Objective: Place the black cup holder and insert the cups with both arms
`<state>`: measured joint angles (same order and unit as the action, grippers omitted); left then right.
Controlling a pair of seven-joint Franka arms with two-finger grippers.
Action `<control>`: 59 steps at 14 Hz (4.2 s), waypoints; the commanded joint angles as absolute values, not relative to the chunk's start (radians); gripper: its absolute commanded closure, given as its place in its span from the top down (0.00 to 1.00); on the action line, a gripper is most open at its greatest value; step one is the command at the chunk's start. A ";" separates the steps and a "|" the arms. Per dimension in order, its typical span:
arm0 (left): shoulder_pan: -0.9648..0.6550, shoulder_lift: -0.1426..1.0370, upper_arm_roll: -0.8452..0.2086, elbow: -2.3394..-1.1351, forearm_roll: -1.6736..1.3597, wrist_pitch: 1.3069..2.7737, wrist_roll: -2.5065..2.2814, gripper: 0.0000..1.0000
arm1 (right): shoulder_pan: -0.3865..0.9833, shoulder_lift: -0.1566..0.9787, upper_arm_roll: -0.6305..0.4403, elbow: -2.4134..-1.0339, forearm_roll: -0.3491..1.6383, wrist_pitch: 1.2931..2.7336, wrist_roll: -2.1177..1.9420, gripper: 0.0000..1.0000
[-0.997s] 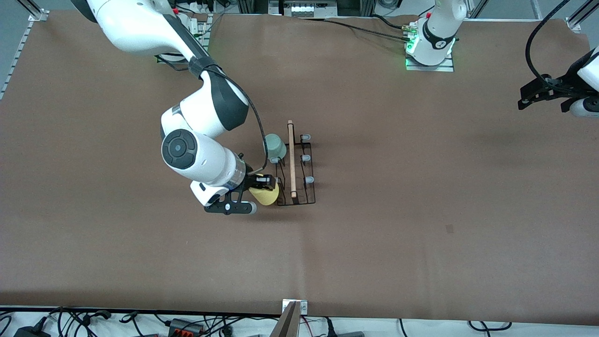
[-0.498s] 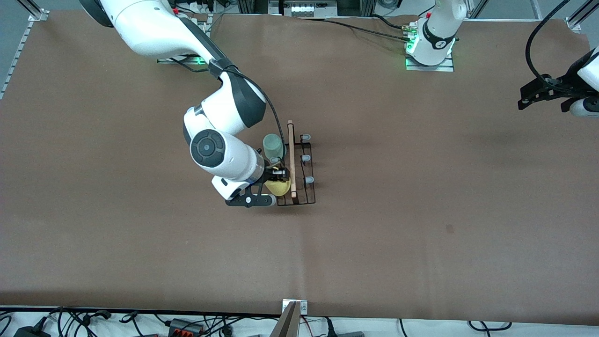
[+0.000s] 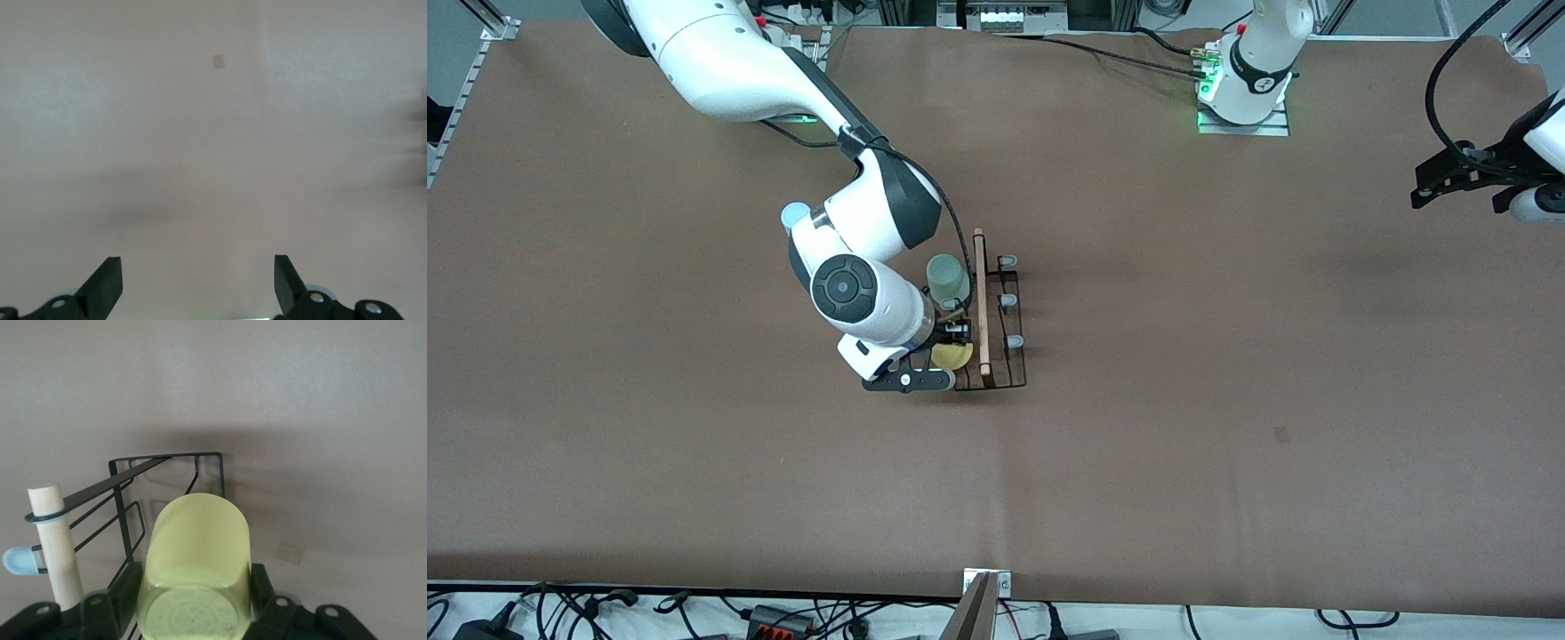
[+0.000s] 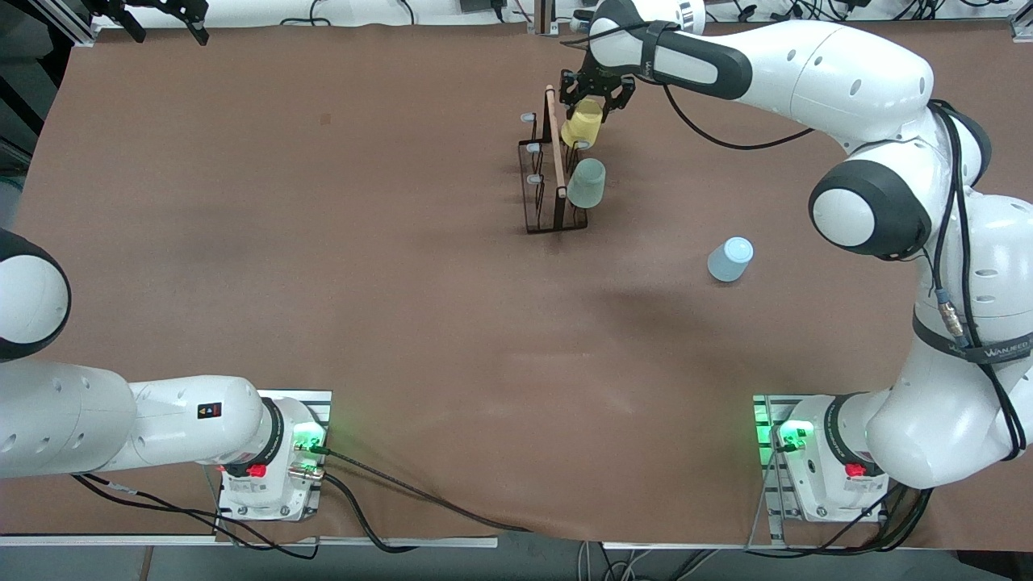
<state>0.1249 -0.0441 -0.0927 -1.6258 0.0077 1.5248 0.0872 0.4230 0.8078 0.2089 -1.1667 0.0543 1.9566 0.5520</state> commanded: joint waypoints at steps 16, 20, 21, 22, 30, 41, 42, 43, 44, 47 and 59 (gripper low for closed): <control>0.133 -0.054 -0.089 -1.623 -0.021 1.511 0.112 1.00 | 0.247 0.565 0.186 -1.155 -0.048 1.743 0.500 1.00; 0.135 -0.054 -0.089 -1.623 -0.021 1.506 0.112 1.00 | 0.207 0.542 0.186 -1.155 -0.046 1.704 0.439 1.00; 0.135 -0.054 -0.089 -1.623 -0.020 1.506 0.112 1.00 | 0.207 0.540 0.186 -1.155 -0.048 1.704 0.439 1.00; 0.135 -0.054 -0.089 -1.623 -0.020 1.506 0.112 1.00 | 0.207 0.538 0.186 -1.155 -0.049 1.704 0.437 1.00; 0.135 -0.054 -0.090 -1.623 -0.020 1.505 0.110 1.00 | 0.198 0.540 0.186 -1.158 -0.051 1.706 0.423 1.00; 0.135 -0.054 -0.089 -1.623 -0.018 1.505 0.110 1.00 | 0.146 0.545 0.186 -1.158 -0.067 1.706 0.311 1.00; 0.135 -0.054 -0.089 -1.621 -0.018 1.505 0.110 1.00 | 0.144 0.543 0.184 -1.158 -0.072 1.706 0.311 1.00; 0.135 -0.054 -0.089 -1.621 -0.020 1.505 0.110 1.00 | 0.141 0.545 0.181 -1.158 -0.089 1.706 0.310 1.00; 0.135 -0.054 -0.089 -1.623 -0.018 1.506 0.110 1.00 | 0.141 0.545 0.181 -1.158 -0.095 1.706 0.307 1.00; 0.135 -0.054 -0.089 -1.621 -0.018 1.505 0.110 1.00 | 0.089 0.540 0.175 -1.158 -0.084 1.704 0.302 1.00; 0.135 -0.054 -0.089 -1.621 -0.018 1.505 0.112 1.00 | -0.046 0.313 0.013 -1.315 -0.060 1.704 -0.007 1.00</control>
<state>0.1287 -0.0441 -0.0921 -1.6256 0.0077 1.5187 0.0872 -0.0422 0.3782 0.0389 -1.2495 -0.0789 1.6908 0.0603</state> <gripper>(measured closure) 0.000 0.000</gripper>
